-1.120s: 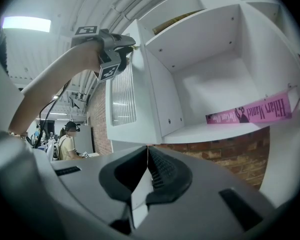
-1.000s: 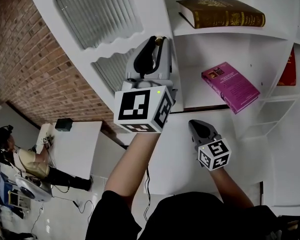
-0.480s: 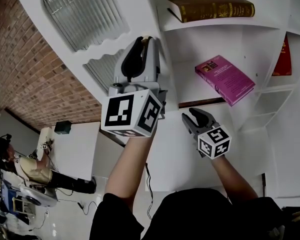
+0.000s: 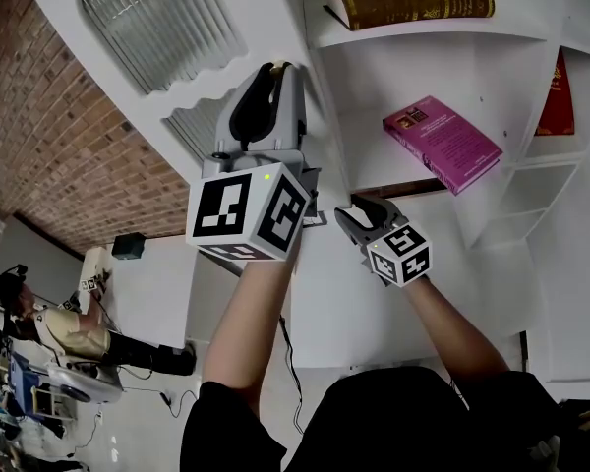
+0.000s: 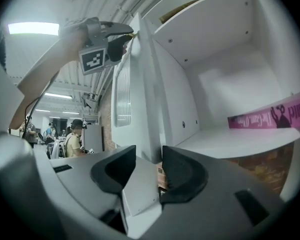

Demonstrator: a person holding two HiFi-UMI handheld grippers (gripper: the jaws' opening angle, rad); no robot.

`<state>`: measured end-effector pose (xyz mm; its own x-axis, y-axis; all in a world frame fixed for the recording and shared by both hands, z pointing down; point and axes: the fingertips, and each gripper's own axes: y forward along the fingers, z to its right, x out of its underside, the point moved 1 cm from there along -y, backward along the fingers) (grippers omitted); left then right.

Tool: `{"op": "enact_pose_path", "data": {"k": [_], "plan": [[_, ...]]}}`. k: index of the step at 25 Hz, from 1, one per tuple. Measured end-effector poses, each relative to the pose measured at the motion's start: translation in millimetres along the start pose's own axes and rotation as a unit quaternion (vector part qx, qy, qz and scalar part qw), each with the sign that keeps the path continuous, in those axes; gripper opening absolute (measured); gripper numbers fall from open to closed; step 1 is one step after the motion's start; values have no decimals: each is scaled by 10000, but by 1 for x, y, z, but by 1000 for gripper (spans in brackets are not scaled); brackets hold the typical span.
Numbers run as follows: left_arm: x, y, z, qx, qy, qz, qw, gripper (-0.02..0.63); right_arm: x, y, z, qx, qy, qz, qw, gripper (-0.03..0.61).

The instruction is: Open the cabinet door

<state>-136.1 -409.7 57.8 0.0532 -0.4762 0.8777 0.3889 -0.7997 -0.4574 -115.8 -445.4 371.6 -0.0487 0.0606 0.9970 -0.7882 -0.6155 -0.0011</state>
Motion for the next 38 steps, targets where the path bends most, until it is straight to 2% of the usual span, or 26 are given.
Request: {"op": "enact_pose_path", "data": {"k": [8, 16, 20, 26, 38], "plan": [[0, -1, 0, -39, -191, -87, 9998, 94, -3, 1, 2, -31, 184, 36, 9998, 127], [-11, -13, 5, -186, -265, -72, 9994, 91, -6, -13, -9, -295, 32, -66, 9995, 100], [-19, -21, 6, -212, -140, -157, 9996, 87, -8, -20, -21, -368, 63, -149, 9992, 94], [-30, -52, 7, -118, -489, 19, 9987, 84, -1, -34, -49, -433, -92, -102, 9990, 78], [-57, -112, 9, 483, -656, -63, 9967, 83, 9, -62, -114, 211, -298, -165, 9992, 71]]}}
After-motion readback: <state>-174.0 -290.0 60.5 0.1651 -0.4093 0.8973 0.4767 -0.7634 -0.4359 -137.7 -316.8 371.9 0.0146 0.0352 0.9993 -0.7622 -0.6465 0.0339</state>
